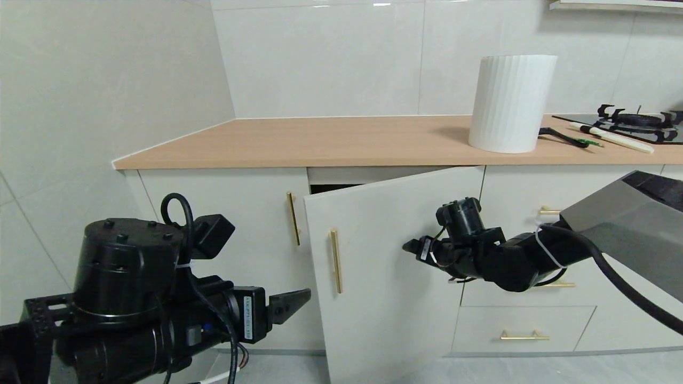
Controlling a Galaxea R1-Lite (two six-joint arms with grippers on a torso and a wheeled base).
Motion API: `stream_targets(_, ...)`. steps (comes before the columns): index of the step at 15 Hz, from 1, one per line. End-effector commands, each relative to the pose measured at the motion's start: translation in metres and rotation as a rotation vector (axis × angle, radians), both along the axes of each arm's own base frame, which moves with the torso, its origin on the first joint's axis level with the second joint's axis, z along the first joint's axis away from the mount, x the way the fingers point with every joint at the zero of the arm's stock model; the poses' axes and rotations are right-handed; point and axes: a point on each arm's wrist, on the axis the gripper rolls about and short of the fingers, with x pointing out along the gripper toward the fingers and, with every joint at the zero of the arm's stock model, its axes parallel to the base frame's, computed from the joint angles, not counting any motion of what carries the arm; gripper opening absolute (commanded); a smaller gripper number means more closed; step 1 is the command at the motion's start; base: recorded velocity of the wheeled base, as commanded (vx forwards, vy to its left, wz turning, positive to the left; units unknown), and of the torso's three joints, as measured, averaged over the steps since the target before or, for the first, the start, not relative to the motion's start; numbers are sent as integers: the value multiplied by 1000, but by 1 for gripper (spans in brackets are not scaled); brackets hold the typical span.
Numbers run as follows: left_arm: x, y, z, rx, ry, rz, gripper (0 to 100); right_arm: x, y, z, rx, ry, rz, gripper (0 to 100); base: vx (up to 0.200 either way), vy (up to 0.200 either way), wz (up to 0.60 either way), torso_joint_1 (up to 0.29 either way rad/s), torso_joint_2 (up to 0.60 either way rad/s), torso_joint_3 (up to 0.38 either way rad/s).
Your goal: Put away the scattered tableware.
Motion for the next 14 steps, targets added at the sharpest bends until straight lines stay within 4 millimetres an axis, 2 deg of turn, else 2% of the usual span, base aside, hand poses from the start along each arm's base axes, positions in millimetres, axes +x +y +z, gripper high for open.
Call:
stream_targets(1, 0, 0, 0, -1, -1, 1, 100, 6, 4, -2, 22, -1, -14, 100, 0, 0, 0, 0, 0, 0)
stream_targets(3, 0, 0, 1, -2, -2, 1, 100, 11, 7, -4, 51, 1, -35, 100, 0, 0, 0, 0, 0, 0)
stream_targets(4, 0, 0, 1, -3, -4, 1, 100, 23, 11, -10, 79, -6, -91, 100, 0, 0, 0, 0, 0, 0)
stream_targets(6, 0, 0, 0, -2, -1, 0, 100, 33, 12, -17, 74, -19, -133, 100, 0, 0, 0, 0, 0, 0)
stream_targets(8, 0, 0, 0, -2, -1, 0, 100, 44, 10, -23, 76, -30, -185, 100, 0, 0, 0, 0, 0, 0)
stream_targets(12, 0, 0, 0, -1, 1, 0, 100, 52, 5, -25, 80, -40, -217, 100, 0, 0, 0, 0, 0, 0)
stream_targets(14, 0, 0, 0, -1, 1, 0, 100, 65, -2, -27, 70, -75, -303, 100, 0, 0, 0, 0, 0, 0)
